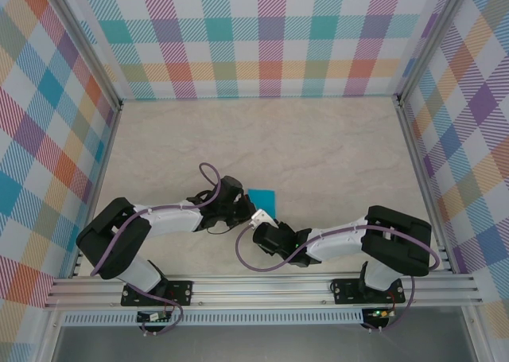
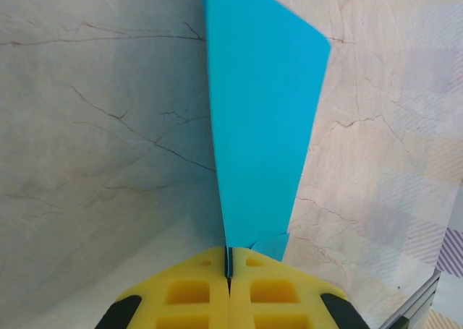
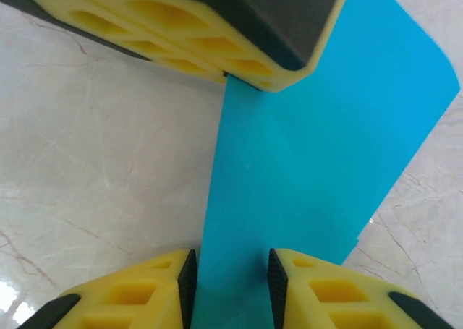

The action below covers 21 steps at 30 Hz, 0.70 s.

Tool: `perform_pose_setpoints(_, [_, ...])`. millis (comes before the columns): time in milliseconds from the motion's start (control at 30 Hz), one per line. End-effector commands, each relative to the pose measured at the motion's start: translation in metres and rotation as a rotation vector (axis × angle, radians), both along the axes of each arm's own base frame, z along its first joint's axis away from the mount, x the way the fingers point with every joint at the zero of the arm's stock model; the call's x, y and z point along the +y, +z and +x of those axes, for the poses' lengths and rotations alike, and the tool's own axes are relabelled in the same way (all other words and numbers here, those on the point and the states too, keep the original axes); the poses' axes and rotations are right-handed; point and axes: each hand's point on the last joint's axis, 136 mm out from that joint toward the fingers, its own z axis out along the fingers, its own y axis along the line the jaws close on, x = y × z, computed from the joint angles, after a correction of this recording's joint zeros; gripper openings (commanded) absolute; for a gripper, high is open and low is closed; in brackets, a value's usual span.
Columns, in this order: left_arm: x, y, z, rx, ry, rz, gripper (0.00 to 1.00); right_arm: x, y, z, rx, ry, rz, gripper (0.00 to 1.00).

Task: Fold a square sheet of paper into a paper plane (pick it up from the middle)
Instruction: Fold the wing for the fifth time at the center of the table.

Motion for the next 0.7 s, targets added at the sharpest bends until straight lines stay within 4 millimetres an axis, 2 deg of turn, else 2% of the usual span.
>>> perform_pose_setpoints(0, [-0.008,0.006,-0.001,-0.005,-0.018,-0.015,0.03,0.000,0.005,0.004,-0.027,-0.032,0.027,0.30])
perform_pose_setpoints(300, [-0.007,0.009,-0.002,0.000,-0.011,-0.014,0.09,-0.007,0.008,0.002,-0.019,-0.059,0.063,0.11])
perform_pose_setpoints(467, [-0.001,0.017,-0.002,-0.010,0.000,0.005,0.24,-0.006,0.009,0.000,0.004,-0.062,0.084,0.06])
perform_pose_setpoints(567, [0.006,0.025,-0.002,-0.027,0.017,0.023,0.41,-0.005,0.009,-0.001,0.033,-0.065,0.110,0.05])
perform_pose_setpoints(667, [0.019,0.032,-0.002,-0.044,0.050,0.060,0.51,-0.004,0.009,-0.004,0.078,-0.060,0.158,0.05])
